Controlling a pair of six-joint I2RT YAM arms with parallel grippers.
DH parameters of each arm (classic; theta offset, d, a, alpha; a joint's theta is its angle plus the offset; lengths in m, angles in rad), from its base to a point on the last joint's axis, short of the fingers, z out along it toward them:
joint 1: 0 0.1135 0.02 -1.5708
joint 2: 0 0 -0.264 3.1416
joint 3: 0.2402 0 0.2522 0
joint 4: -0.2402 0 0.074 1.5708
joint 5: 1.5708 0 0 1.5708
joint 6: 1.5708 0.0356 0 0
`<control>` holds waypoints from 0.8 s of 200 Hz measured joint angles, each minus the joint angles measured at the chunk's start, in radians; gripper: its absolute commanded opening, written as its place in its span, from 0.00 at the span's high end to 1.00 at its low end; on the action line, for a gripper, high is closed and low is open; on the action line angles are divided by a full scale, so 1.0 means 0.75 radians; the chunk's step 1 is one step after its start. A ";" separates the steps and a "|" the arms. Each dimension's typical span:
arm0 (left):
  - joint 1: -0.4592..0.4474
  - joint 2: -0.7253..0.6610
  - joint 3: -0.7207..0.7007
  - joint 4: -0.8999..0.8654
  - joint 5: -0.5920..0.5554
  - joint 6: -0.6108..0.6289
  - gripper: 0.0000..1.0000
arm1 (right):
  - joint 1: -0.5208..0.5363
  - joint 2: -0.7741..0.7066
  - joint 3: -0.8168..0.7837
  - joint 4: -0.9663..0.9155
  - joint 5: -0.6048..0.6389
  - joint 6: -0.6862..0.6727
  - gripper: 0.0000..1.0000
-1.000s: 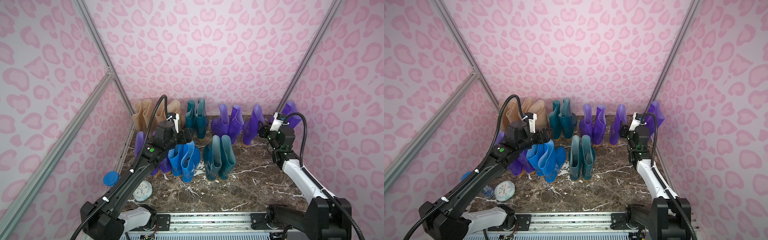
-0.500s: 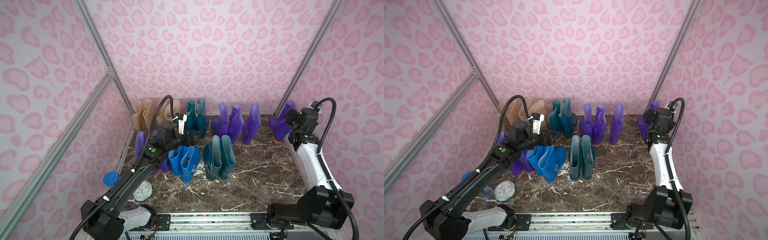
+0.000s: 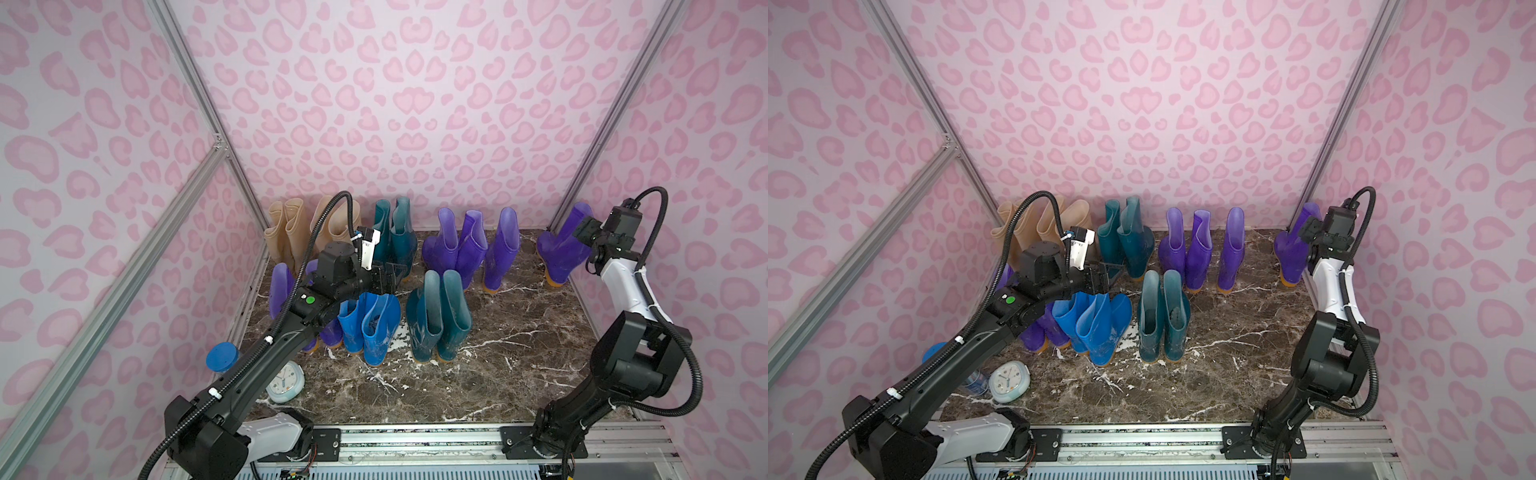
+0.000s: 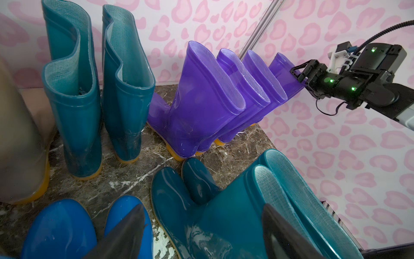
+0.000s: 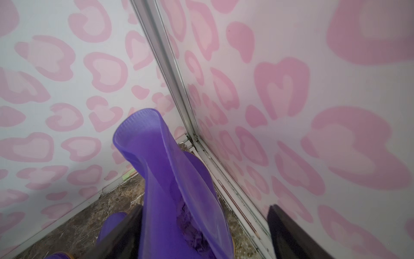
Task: Match and arrange rain boots in pairs
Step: Pair a pair of rain boots at the corner of the board.
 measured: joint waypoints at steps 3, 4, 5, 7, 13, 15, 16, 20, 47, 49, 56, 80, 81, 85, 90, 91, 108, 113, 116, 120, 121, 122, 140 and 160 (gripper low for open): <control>0.000 0.001 0.000 0.000 0.000 0.000 0.18 | -0.001 0.013 0.014 -0.004 -0.010 0.001 0.52; 0.000 0.001 0.000 0.000 0.000 0.000 0.17 | -0.001 0.018 0.020 -0.006 -0.015 0.001 0.54; 0.000 0.001 0.000 0.000 0.000 0.000 0.17 | -0.001 0.021 0.023 -0.007 -0.017 0.001 0.57; 0.000 0.002 0.000 -0.001 0.000 0.000 0.18 | -0.001 0.032 0.034 -0.010 -0.025 0.001 0.62; 0.000 0.003 0.000 -0.001 0.000 0.001 0.18 | -0.001 0.054 0.055 -0.025 -0.046 -0.005 0.75; 0.000 0.003 0.000 -0.001 -0.001 0.002 0.18 | -0.001 0.060 0.061 -0.028 -0.052 -0.005 0.79; 0.000 0.003 0.000 -0.001 -0.001 0.002 0.18 | -0.001 0.062 0.063 -0.030 -0.054 -0.005 0.80; 0.000 0.003 0.000 -0.001 -0.001 0.005 0.18 | -0.001 0.072 0.071 -0.035 -0.067 -0.002 0.85; 0.000 0.003 0.000 -0.001 -0.002 0.005 0.18 | 0.033 0.078 0.100 -0.064 -0.100 -0.009 1.00; 0.000 0.004 0.000 -0.001 -0.002 0.005 0.18 | 0.037 0.077 0.101 -0.066 -0.106 -0.009 1.00; 0.000 0.005 0.000 -0.001 -0.002 0.006 0.18 | 0.046 0.074 0.102 -0.072 -0.113 -0.010 1.00; 0.001 0.006 0.000 -0.001 -0.002 0.009 0.19 | 0.075 0.050 0.104 -0.098 -0.136 -0.020 1.00; 0.001 0.006 0.000 -0.001 -0.002 0.009 0.19 | 0.077 0.047 0.104 -0.100 -0.134 -0.021 1.00; 0.001 0.006 0.000 -0.001 -0.002 0.009 0.19 | 0.084 0.042 0.104 -0.107 -0.129 -0.023 1.00; 0.001 0.006 0.000 -0.001 -0.002 0.009 0.19 | 0.094 0.031 0.103 -0.119 -0.120 -0.024 1.00; 0.001 0.006 0.000 -0.001 -0.002 0.009 0.19 | 0.095 0.030 0.103 -0.121 -0.120 -0.024 1.00; 0.001 0.004 0.000 -0.001 -0.002 0.009 0.19 | 0.143 -0.015 0.096 -0.153 -0.121 -0.038 1.00; 0.001 0.003 0.000 -0.001 -0.003 0.009 0.19 | 0.156 -0.025 0.094 -0.160 -0.123 -0.042 1.00; 0.001 0.002 0.000 -0.001 -0.003 0.009 0.19 | 0.167 -0.034 0.093 -0.165 -0.123 -0.043 1.00; 0.001 0.000 0.000 -0.001 -0.003 0.010 0.19 | 0.179 -0.042 0.091 -0.171 -0.123 -0.043 1.00; 0.001 -0.001 0.000 -0.001 -0.003 0.010 0.19 | 0.183 -0.045 0.089 -0.171 -0.123 -0.044 1.00; 0.001 -0.002 0.000 -0.001 -0.004 0.010 0.19 | 0.185 -0.047 0.087 -0.171 -0.123 -0.044 1.00; 0.001 -0.009 0.000 -0.001 -0.007 0.010 0.19 | 0.237 -0.102 0.024 -0.161 -0.136 -0.052 1.00; 0.001 -0.012 0.000 -0.001 -0.011 0.010 0.19 | 0.274 -0.166 -0.075 -0.149 -0.143 -0.050 1.00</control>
